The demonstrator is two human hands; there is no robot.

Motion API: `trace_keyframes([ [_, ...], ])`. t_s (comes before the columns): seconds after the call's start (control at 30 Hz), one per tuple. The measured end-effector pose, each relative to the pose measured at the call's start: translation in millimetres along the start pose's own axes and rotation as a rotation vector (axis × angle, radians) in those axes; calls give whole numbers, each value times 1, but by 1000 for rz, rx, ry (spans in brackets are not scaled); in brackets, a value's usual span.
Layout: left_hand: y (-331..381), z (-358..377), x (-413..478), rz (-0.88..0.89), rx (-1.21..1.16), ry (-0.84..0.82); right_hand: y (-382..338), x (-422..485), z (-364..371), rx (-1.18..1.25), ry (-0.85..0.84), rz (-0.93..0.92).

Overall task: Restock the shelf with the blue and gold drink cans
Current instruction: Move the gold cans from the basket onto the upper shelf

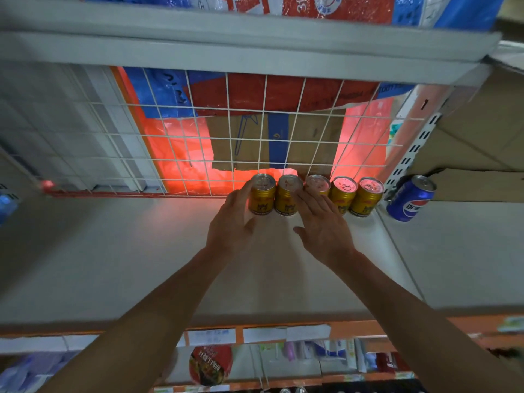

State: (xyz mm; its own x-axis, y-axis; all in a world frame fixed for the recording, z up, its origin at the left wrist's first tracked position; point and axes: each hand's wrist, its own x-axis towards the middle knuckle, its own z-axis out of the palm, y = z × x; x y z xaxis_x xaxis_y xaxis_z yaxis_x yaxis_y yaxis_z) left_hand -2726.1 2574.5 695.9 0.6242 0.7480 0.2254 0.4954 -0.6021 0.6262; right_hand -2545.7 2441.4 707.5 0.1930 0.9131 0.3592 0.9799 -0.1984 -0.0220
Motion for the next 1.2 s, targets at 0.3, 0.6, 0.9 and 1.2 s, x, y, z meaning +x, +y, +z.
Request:
trace_keyframes([
  [0.3, 20, 7, -76, -12, 43, -46, -35, -78, -14, 28, -146, 68],
  [0.6, 19, 3, -235, 42, 234, 61, -94, -151, -23, 211, -246, -44],
  [0.9, -6, -15, -388, -289, 327, -29, -172, -216, -18, 283, -197, -221],
  [1.2, -51, -10, -502, -412, 333, 32, -235, -272, 15, 386, -461, -362],
])
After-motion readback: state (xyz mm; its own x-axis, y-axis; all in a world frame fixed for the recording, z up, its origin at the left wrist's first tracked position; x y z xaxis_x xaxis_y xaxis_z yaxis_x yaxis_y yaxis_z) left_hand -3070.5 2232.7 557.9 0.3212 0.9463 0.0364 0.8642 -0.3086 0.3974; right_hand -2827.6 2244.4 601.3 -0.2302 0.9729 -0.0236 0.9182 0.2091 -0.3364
